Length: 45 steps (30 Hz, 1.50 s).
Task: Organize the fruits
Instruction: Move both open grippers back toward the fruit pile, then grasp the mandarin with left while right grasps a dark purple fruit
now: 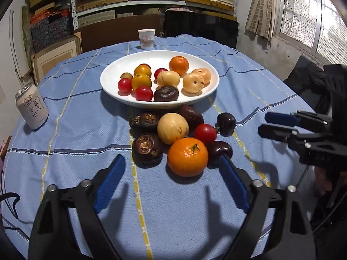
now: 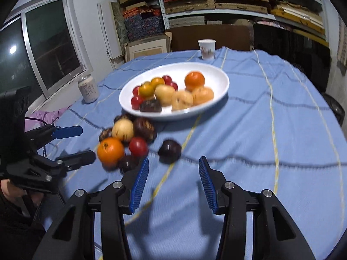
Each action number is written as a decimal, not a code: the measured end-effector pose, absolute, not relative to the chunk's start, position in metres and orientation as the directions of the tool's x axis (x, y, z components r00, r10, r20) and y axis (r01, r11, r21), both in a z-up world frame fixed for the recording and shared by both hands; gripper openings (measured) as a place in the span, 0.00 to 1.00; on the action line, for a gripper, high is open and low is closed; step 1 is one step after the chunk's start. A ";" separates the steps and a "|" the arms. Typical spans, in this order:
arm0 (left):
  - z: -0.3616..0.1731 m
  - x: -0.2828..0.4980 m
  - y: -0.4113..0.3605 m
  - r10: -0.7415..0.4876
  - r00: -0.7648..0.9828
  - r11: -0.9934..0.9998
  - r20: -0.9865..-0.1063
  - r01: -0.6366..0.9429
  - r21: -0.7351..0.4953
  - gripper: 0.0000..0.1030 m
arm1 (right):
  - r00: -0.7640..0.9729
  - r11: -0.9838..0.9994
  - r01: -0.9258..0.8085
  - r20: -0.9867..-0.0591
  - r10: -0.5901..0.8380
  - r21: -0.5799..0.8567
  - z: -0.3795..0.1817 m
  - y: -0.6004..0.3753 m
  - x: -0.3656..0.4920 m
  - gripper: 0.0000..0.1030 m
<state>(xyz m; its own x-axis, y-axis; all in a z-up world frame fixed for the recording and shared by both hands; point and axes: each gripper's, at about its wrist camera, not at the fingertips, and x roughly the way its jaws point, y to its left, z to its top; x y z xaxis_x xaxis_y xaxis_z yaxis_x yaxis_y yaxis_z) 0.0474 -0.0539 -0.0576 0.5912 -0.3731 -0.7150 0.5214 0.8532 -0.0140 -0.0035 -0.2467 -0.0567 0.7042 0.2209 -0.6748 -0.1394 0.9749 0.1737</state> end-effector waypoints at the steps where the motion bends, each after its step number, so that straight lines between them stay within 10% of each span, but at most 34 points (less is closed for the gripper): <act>1: -0.060 0.048 -0.055 -0.362 0.595 0.859 -0.717 0.511 -0.010 0.71 | 0.706 0.976 -0.139 -0.674 0.218 0.170 -0.058 -0.246 -0.004 0.47; 16: -0.073 0.056 -0.076 -0.378 0.538 0.852 -0.753 0.520 -0.057 0.44 | 0.698 0.969 -0.161 -0.673 0.246 0.187 -0.065 -0.246 -0.009 0.47; 35: -0.057 0.050 -0.046 -0.484 0.588 0.849 -0.648 0.496 -0.183 0.44 | 0.671 0.989 -0.110 -0.726 0.147 0.100 -0.055 -0.224 0.034 0.47; 45: -0.056 0.050 -0.045 -0.504 0.581 0.840 -0.639 0.502 -0.206 0.44 | 0.620 0.986 -0.081 -0.767 0.164 0.146 -0.070 -0.224 0.059 0.29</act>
